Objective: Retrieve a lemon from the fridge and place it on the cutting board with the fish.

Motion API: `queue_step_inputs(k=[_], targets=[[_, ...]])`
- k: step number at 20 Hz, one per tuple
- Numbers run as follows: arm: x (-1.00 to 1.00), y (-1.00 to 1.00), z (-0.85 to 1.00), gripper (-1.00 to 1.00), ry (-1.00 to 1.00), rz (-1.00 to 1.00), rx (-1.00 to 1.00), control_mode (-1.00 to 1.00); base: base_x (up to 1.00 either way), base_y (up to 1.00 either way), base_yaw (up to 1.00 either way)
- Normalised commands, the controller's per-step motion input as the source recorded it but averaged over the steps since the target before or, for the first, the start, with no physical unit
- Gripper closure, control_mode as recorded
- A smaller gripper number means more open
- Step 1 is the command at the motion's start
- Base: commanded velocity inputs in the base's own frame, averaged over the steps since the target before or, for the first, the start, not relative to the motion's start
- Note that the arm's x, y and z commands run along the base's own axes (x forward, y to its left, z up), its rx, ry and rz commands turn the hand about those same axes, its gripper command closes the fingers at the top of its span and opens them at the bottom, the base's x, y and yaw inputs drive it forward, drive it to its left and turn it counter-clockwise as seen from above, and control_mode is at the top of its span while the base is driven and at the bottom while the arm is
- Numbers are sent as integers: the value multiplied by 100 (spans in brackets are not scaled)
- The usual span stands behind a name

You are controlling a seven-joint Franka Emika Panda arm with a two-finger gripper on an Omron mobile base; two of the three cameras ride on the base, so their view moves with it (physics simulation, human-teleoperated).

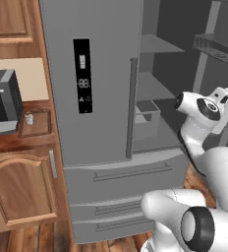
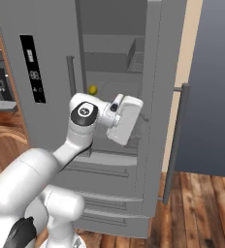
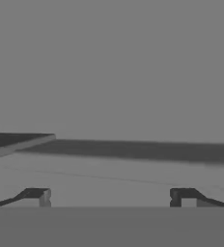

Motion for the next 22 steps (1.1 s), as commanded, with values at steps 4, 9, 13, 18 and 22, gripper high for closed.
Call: queue_step_inputs(k=[4, 9, 13, 18, 22], targets=[[-14, -52, 2, -100, 0, -13, -2, -100, 0, 0, 0], [-49, 74, 7, -100, -7, 0, 0, -100, 0, 0, 0], [-4, 100, 0, -100, -1, 0, 0, -100, 0, 0, 0], [31, 98, -4, -100, 0, 0, 12, -100, 0, 0, 0], [54, 66, -28, -100, -4, 0, 44, -100, 0, 0, 0]])
